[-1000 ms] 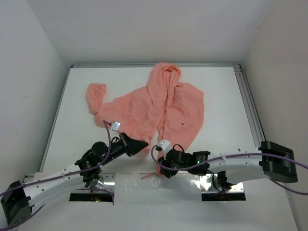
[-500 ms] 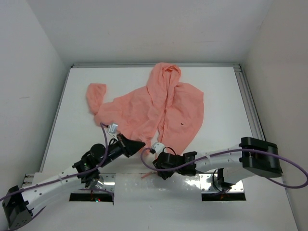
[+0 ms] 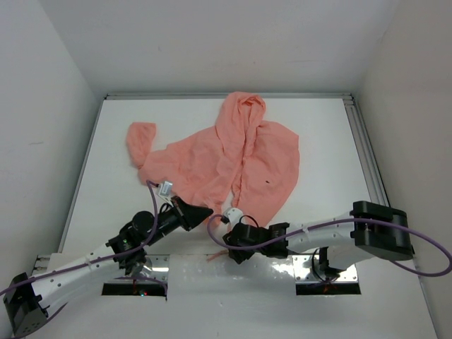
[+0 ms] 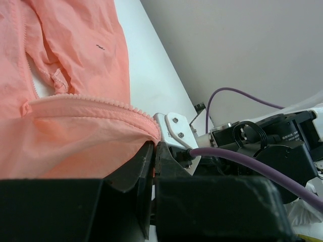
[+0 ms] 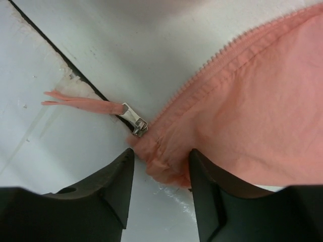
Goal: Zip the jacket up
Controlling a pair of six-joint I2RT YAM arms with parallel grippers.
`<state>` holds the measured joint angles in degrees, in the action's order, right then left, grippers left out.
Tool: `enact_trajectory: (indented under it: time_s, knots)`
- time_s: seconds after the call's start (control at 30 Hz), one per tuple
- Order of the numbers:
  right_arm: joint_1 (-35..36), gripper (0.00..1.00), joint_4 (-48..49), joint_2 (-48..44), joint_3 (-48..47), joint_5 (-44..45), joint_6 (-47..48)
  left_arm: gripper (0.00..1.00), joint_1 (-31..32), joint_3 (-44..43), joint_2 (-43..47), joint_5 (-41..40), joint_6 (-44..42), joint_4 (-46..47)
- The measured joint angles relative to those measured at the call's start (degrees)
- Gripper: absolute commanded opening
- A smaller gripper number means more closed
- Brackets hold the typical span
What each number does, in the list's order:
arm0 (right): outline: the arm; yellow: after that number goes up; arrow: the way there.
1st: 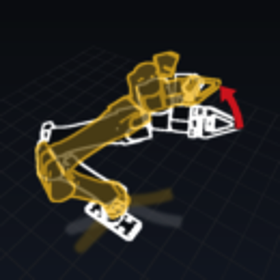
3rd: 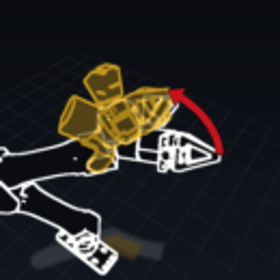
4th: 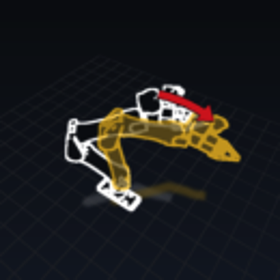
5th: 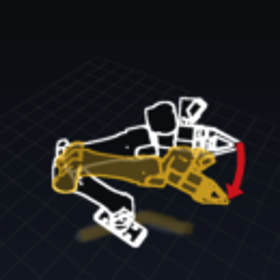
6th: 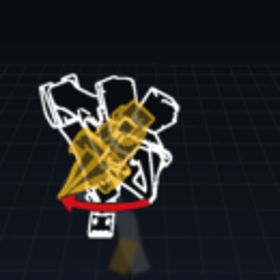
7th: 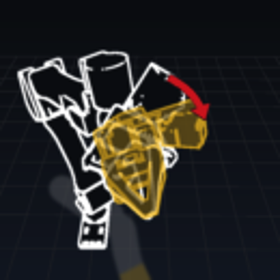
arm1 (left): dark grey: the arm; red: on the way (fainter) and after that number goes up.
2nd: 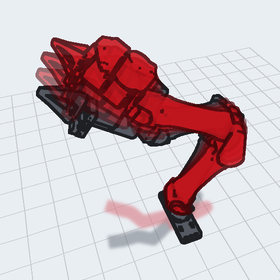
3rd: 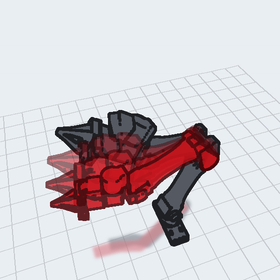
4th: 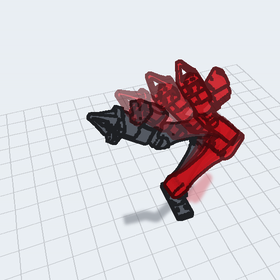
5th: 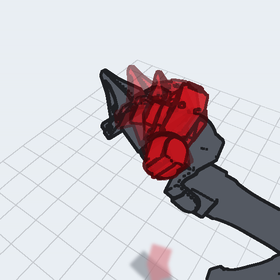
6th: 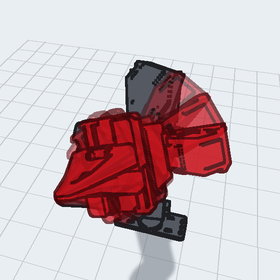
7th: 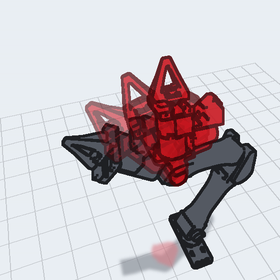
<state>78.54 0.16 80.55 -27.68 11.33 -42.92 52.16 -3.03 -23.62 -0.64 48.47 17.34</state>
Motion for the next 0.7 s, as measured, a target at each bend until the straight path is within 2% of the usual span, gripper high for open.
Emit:
enact_trajectory:
  time_s: [0.07,0.1,0.13,0.17,0.27,0.3,0.47,0.53,0.57,0.63,0.7]
  knots:
    - [-0.02,0.38,0.63,-0.02,0.37,0.37,-0.44,0.0,0.0,0.0,0.0,0.0,0.0,0.0]
    - [0.0,0.21,1.14,-0.02,0.68,0.48,-0.68,0.0,0.0,0.0,0.0,0.02,0.0,0.02]
    - [0.0,0.17,1.62,-0.04,0.98,0.68,-0.72,0.0,0.0,0.0,-0.07,0.02,0.0,0.04]
    - [0.0,0.17,2.16,-0.09,1.25,0.85,-1.16,0.0,0.0,0.0,-0.17,0.02,0.0,0.2]
    - [0.0,0.39,2.95,-0.42,2.16,2.91,-2.32,0.0,0.0,0.0,-0.74,0.15,-0.04,0.85]
    - [0.0,0.41,2.82,-0.92,2.29,3.69,-2.36,0.0,0.0,0.02,-0.76,0.39,-0.17,0.98]
    - [-0.11,0.37,1.22,-7.15,4.2,6.78,-1.88,0.0,0.0,0.04,-0.15,1.36,-0.66,2.75]
    - [-0.46,0.23,1.33,-8.04,4.17,7.06,-1.6,0.0,0.0,0.04,-0.28,1.7,-0.92,3.72]
    - [-0.57,0.22,1.31,-7.76,4.17,7.04,-1.33,0.0,0.0,0.04,-0.59,1.9,-1.14,4.13]
    - [-0.72,0.25,1.27,-6.36,4.17,6.78,-1.49,0.0,0.0,0.07,-1.68,2.34,-1.51,4.7]
    - [-0.79,0.35,1.27,-4.66,4.17,6.49,-1.66,0.0,0.0,0.04,-2.75,2.73,-1.6,4.98]
